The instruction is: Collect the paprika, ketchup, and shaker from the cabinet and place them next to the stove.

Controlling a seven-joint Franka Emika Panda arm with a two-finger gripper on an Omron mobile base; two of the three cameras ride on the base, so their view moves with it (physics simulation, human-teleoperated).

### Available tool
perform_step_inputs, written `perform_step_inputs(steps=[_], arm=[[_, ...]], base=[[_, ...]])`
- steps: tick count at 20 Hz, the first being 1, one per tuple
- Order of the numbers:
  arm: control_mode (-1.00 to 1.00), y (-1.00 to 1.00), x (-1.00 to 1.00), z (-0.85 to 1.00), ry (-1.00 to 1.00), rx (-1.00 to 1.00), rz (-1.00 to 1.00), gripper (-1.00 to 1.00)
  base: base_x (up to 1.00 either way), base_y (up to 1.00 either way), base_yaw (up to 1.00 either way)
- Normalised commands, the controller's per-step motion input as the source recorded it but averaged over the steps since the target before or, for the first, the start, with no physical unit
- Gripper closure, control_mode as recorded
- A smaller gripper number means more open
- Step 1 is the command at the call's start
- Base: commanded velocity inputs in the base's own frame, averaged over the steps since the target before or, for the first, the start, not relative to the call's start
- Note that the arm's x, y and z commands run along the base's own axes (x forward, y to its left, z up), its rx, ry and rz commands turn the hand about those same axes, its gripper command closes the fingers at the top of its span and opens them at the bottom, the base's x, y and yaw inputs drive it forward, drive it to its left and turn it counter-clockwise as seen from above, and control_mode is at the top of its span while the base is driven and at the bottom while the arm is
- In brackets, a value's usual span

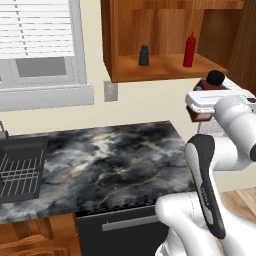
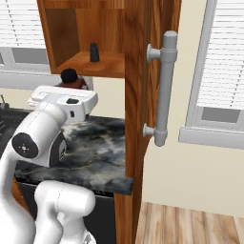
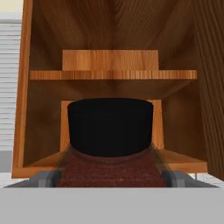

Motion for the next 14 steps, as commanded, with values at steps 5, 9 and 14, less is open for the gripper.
perform_step_inputs(steps=[5, 9, 14], arm=[[-1.00, 0.08, -0.56, -0.15, 0.16, 0.00, 0.00, 1.00], [-1.00, 0.01, -0.48, -0.05, 0.18, 0.00, 0.00, 1.00], [1.00, 0.00, -0.40, -0.07, 0.13, 0.00, 0.00, 1.00]], base=[[0.00, 0.00, 0.00], [0.00, 0.00, 0.00], [-0.14, 0.00, 0.00]])
